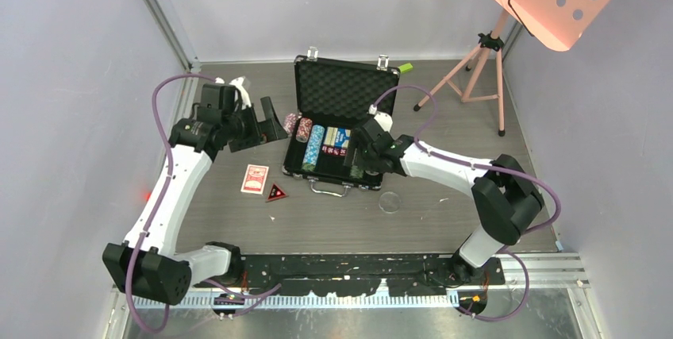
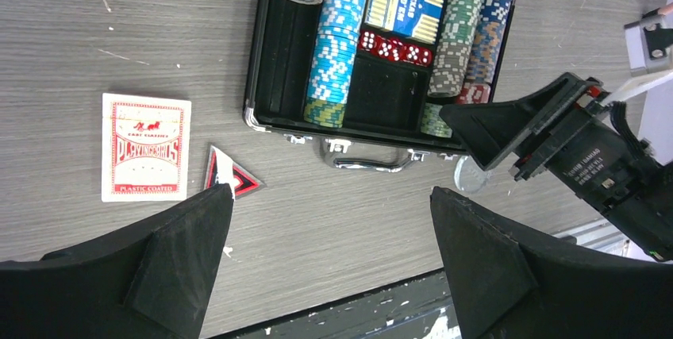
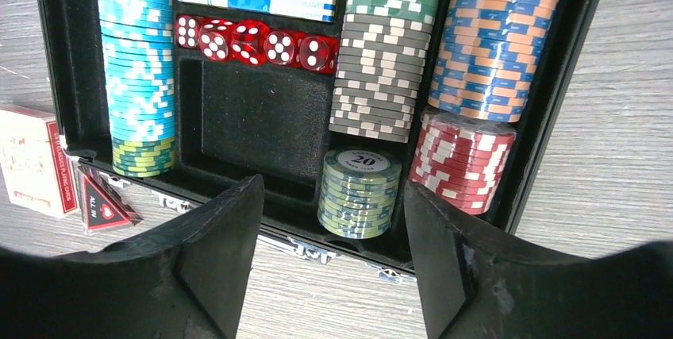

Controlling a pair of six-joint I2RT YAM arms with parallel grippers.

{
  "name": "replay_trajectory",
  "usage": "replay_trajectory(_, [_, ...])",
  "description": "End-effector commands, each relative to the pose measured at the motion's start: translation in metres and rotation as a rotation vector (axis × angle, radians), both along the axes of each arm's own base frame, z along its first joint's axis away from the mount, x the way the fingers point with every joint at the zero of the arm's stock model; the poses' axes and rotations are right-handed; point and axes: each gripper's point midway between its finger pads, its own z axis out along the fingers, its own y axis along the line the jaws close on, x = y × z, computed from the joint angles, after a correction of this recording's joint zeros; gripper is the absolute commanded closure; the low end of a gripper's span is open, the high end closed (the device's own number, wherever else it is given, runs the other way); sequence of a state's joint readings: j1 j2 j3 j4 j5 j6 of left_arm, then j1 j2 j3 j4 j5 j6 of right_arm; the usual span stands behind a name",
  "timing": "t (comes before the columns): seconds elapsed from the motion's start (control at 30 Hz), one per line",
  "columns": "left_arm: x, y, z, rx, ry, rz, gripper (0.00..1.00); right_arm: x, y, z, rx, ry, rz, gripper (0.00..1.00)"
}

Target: Pack up texas hold em set

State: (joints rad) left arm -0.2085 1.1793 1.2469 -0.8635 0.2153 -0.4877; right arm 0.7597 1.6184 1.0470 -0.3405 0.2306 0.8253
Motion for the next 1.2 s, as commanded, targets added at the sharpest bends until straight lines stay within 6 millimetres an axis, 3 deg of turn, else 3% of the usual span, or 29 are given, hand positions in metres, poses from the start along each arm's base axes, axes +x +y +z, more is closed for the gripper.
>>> replay_trajectory(0.0, [0.016,0.004,-0.006,0.015,-0.035,0.022,0.00,0.015,-0.001,0.046,0.047,-0.115,-0.017,0.31])
replay_trajectory(0.13, [0.032,0.002,-0.013,-0.012,-0.061,0.075,0.01,0.013,-0.003,0.060,0.046,-0.158,0.030,0.46])
replay_trajectory(0.27, [0.051,0.004,-0.015,-0.027,-0.101,0.132,0.06,0.006,-0.005,0.056,0.025,-0.135,0.071,0.58])
replay_trajectory(0.47, [0.090,0.013,-0.040,0.024,-0.122,0.220,0.09,-0.005,-0.014,0.052,0.010,-0.126,0.085,0.59])
replay_trajectory(0.77, [0.159,0.025,-0.102,0.178,-0.030,0.237,0.27,-0.016,-0.035,0.078,0.002,-0.204,0.091,0.60])
replay_trajectory(0.97, [0.182,0.018,-0.134,0.215,0.026,0.144,0.34,-0.021,-0.046,0.089,0.009,-0.241,0.076,0.60])
replay_trajectory(1.17, [0.194,0.005,-0.163,0.197,0.112,0.079,0.48,-0.022,-0.046,0.089,0.004,-0.240,0.084,0.60])
